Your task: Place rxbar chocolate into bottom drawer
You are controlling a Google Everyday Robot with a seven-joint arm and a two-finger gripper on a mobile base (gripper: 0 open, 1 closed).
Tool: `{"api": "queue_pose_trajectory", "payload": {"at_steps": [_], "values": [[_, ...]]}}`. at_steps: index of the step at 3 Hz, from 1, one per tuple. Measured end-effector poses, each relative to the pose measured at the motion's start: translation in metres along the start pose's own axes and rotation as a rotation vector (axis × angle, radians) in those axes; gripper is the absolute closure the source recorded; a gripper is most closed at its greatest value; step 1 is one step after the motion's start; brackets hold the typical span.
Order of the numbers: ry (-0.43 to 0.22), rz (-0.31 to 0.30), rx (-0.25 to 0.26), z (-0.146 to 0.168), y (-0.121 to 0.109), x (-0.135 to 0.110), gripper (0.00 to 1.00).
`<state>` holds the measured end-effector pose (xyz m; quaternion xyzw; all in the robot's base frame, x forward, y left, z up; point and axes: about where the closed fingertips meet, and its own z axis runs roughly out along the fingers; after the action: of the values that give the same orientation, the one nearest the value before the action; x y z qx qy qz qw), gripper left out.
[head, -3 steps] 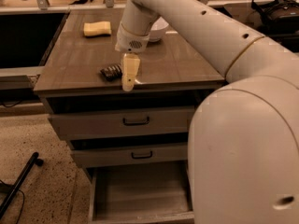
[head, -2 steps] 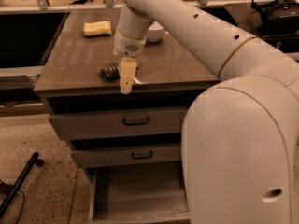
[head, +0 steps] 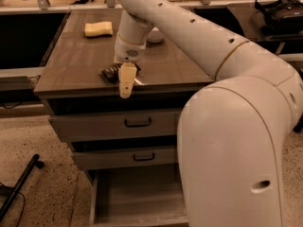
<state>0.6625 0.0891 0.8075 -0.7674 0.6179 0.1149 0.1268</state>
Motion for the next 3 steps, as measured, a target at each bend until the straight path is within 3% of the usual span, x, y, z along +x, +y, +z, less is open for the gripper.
{"api": "queue_pose_trajectory", "payload": {"at_steps": [1, 3], "values": [[0.0, 0.0, 0.0, 0.0, 0.0, 0.0, 0.42], [0.007, -0.003, -0.005, -0.013, 0.0, 0.0, 0.89]]}}
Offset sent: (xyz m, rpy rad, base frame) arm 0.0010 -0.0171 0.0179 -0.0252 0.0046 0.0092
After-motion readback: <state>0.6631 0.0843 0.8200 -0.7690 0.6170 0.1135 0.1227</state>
